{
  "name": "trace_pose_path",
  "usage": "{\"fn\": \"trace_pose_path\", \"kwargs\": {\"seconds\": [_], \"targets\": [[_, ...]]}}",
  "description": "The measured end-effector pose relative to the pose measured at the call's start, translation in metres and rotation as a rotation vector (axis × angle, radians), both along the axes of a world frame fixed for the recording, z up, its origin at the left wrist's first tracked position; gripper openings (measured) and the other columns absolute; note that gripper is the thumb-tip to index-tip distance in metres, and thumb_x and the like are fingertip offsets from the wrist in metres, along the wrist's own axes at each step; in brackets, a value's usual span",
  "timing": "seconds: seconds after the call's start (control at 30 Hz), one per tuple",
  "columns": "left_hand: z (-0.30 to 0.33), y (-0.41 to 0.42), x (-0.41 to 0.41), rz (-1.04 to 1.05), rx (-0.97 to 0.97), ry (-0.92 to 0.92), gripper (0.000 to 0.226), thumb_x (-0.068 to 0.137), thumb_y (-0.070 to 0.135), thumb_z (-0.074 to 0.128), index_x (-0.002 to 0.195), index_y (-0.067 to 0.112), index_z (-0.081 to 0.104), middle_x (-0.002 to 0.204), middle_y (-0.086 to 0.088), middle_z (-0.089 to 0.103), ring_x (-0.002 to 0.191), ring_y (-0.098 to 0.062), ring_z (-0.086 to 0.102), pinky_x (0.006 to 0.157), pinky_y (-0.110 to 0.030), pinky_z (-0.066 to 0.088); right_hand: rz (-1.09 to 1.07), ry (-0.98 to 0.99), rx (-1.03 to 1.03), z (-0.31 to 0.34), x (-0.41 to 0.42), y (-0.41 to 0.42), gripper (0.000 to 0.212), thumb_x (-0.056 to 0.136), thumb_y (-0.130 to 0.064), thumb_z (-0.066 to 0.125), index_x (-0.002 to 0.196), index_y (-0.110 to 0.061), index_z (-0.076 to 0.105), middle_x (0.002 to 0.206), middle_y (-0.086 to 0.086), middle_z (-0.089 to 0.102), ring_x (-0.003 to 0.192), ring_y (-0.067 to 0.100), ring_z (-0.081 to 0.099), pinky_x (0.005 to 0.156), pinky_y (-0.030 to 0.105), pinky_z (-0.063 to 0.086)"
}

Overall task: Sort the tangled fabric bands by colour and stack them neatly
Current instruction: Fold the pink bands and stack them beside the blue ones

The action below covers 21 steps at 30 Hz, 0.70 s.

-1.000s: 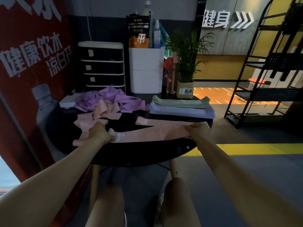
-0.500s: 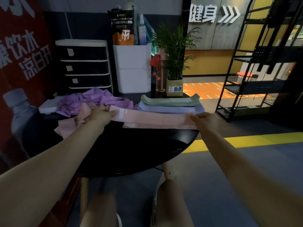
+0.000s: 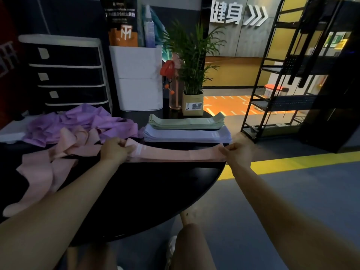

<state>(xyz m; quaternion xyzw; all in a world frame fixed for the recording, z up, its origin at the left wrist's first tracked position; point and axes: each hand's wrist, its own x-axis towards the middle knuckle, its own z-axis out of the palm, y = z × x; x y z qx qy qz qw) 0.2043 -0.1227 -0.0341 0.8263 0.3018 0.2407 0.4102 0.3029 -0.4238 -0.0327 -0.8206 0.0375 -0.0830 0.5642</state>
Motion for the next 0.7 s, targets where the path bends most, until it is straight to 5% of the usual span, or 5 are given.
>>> {"fn": "trace_pose_path", "kwargs": {"seconds": [0.13, 0.7], "targets": [[-0.008, -0.001, 0.001, -0.003, 0.033, 0.022, 0.021, 0.079, 0.012, 0.073, 0.094, -0.001, 0.066, 0.087, -0.013, 0.063, 0.080, -0.021, 0.054, 0.070, -0.024, 0.033, -0.022, 0.002, -0.070, -0.009, 0.001, 0.000, 0.020, 0.085, -0.022, 0.068, 0.085, -0.002, 0.068, 0.078, 0.006, 0.061, 0.075, 0.021, 0.054, 0.069, 0.029, 0.040], [-0.026, -0.008, -0.009, 0.011, 0.096, -0.127, 0.027, 0.082, 0.025, 0.069, 0.102, 0.009, 0.060, 0.100, -0.006, 0.062, 0.085, -0.018, 0.057, 0.075, -0.027, 0.040, -0.008, -0.070, -0.147, -0.019, -0.002, 0.003, 0.020, 0.089, -0.020, 0.060, 0.092, 0.000, 0.060, 0.087, 0.011, 0.061, 0.080, 0.023, 0.055, 0.063, 0.029, 0.036]]}}
